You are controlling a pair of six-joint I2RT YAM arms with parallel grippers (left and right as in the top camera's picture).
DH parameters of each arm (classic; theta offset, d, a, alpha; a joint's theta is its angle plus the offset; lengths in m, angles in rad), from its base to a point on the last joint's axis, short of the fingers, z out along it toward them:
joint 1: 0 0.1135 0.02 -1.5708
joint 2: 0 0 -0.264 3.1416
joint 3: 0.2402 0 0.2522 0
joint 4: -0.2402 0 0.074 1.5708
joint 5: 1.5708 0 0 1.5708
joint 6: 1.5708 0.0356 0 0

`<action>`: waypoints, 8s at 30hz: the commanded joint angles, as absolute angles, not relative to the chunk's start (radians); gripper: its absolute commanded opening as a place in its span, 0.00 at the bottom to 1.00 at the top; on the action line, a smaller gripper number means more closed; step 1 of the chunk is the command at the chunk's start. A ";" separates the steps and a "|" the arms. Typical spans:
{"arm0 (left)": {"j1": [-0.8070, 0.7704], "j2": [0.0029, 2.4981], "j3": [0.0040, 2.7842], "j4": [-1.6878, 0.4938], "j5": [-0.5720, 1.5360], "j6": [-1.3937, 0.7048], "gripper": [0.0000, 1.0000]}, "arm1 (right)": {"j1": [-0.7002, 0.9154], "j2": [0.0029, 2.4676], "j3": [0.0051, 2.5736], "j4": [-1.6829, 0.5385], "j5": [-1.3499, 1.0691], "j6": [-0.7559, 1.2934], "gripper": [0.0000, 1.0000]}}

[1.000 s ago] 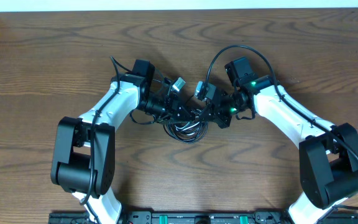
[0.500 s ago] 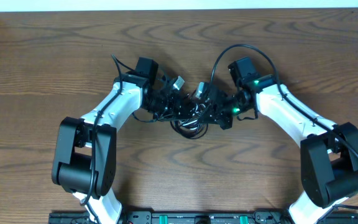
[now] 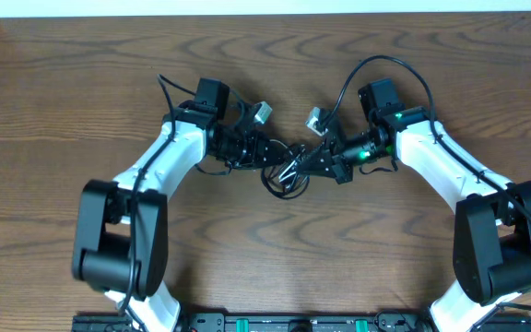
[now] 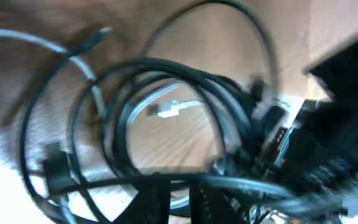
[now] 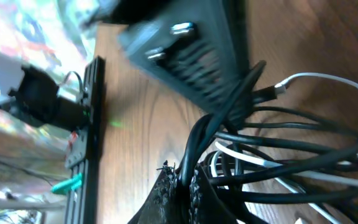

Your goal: Untangle cables

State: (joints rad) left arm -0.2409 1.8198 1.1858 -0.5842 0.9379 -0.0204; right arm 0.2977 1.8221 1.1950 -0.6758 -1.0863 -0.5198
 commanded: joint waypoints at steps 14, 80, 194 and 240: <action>-0.248 1.637 1.188 -0.656 0.891 0.278 0.28 | 0.259 1.803 1.195 -0.640 -1.167 -0.236 0.01; -0.327 1.732 1.181 -0.393 1.041 0.254 0.30 | 0.257 1.803 1.195 -0.647 -1.341 -0.285 0.01; -0.206 1.732 1.181 -0.453 0.764 0.135 0.08 | 0.392 1.672 1.203 -0.502 -0.630 -0.023 0.26; -0.206 1.732 1.181 -0.424 0.795 0.038 0.07 | 0.347 1.689 1.202 -0.475 -0.830 -0.024 0.01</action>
